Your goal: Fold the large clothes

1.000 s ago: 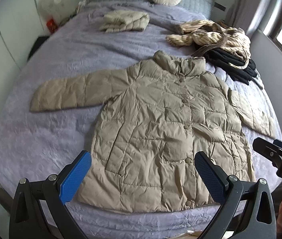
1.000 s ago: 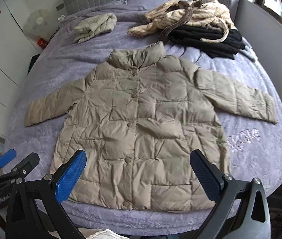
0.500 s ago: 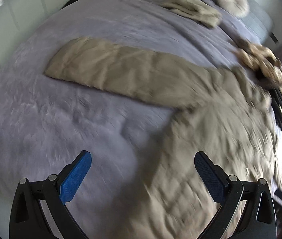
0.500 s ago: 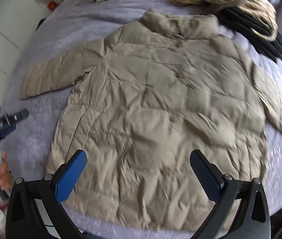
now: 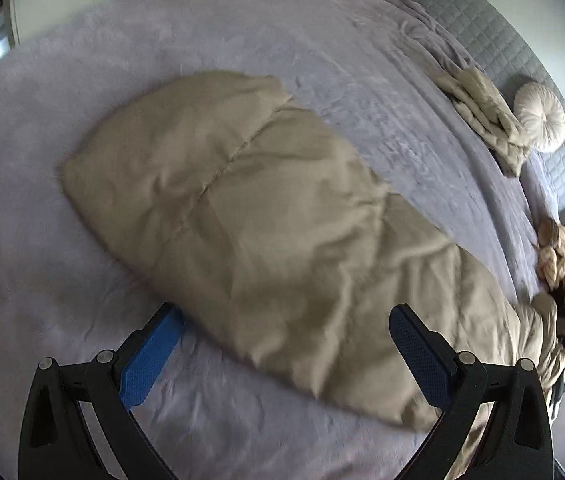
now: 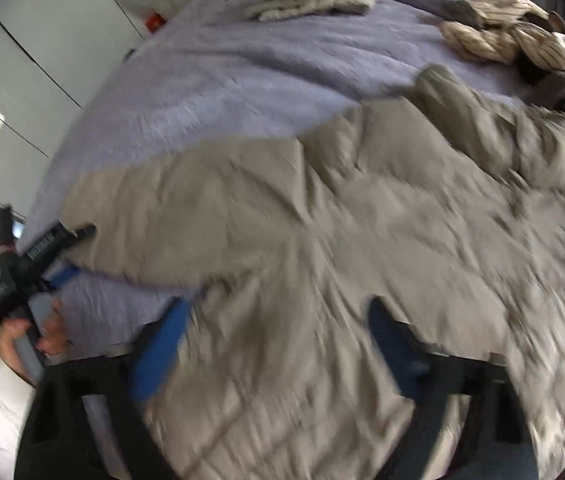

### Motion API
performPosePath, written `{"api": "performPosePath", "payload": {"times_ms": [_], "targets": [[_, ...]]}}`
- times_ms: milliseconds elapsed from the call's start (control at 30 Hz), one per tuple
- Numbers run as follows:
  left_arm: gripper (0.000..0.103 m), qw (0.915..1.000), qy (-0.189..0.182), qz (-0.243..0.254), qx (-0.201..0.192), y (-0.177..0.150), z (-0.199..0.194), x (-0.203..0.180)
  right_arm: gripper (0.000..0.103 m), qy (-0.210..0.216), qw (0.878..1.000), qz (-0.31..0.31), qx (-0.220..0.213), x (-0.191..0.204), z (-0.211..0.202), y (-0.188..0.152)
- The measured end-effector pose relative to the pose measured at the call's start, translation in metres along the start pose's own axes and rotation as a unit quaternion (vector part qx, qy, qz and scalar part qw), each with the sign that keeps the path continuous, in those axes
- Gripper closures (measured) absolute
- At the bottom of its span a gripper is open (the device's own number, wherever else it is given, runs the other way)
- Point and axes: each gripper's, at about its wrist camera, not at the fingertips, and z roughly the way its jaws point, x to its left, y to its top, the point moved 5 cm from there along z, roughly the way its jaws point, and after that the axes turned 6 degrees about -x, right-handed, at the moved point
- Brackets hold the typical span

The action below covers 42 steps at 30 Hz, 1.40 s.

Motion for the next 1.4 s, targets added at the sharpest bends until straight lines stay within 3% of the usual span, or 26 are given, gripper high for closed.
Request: {"api": "performPosePath", "payload": {"times_ms": [33, 67, 100, 133, 167, 233, 267, 300, 500, 700, 800, 900, 1100, 1200, 1267, 1400], "targets": [[0.0, 1.0, 0.0, -0.009, -0.002, 0.003, 0.008, 0.003, 0.068, 0.011, 1.0, 0.005, 0.002, 0.002, 0.012, 0.006], [0.0, 0.9999, 0.004, -0.013, -0.01, 0.007, 0.014, 0.005, 0.081, 0.02, 1.0, 0.01, 0.004, 0.004, 0.02, 0.009], [0.0, 0.9997, 0.011, -0.013, -0.018, 0.007, 0.014, 0.007, 0.088, 0.026, 1.0, 0.016, 0.008, 0.005, 0.031, 0.012], [0.001, 0.9995, 0.02, -0.008, -0.024, 0.007, 0.015, 0.007, 0.088, 0.03, 0.999, 0.015, 0.007, 0.008, 0.041, 0.016], [0.01, 0.999, 0.032, -0.001, -0.031, 0.011, 0.017, 0.006, 0.088, 0.033, 0.999, 0.012, 0.004, 0.01, 0.046, 0.017], [0.039, 0.9981, 0.043, 0.015, -0.041, 0.013, 0.015, 0.003, 0.088, 0.041, 0.999, -0.001, 0.0, 0.019, 0.063, 0.021], [0.071, 0.9985, 0.031, 0.022, -0.04, 0.015, 0.015, 0.0, 0.088, 0.045, 0.999, -0.003, 0.004, 0.022, 0.072, 0.02], [0.095, 0.999, -0.009, 0.031, -0.03, 0.018, 0.017, -0.006, 0.088, 0.047, 0.999, -0.004, 0.008, 0.023, 0.077, 0.018], [0.095, 0.991, -0.063, 0.106, -0.053, 0.029, -0.019, -0.049, 0.089, 0.038, 0.999, 0.017, 0.032, 0.013, 0.119, 0.003], [0.095, 0.9692, -0.145, 0.178, -0.089, 0.027, -0.076, -0.135, 0.09, 0.063, 0.997, 0.036, 0.038, 0.012, 0.125, 0.008], [0.095, 0.958, -0.177, 0.207, -0.091, 0.008, -0.097, -0.186, 0.09, 0.097, 0.992, 0.072, 0.038, 0.003, 0.11, 0.007], [0.095, 0.9441, -0.208, 0.241, -0.085, -0.024, -0.113, -0.24, 0.09, 0.096, 0.992, 0.087, 0.014, -0.019, 0.076, 0.005], [0.095, 0.9087, -0.228, 0.347, -0.044, -0.127, -0.098, -0.349, 0.09, 0.032, 0.991, 0.124, -0.038, -0.11, 0.002, -0.018], [0.095, 0.8874, -0.215, 0.407, -0.021, -0.192, -0.08, -0.386, 0.09, -0.005, 0.986, 0.158, -0.044, -0.167, -0.025, -0.039], [0.095, 0.8712, -0.188, 0.453, -0.019, -0.232, -0.065, -0.403, 0.09, -0.03, 0.982, 0.182, -0.045, -0.2, -0.037, -0.053], [0.095, 0.8509, -0.13, 0.509, -0.011, -0.277, -0.045, -0.404, 0.09, -0.048, 0.974, 0.217, -0.044, -0.236, -0.045, -0.069]]}}
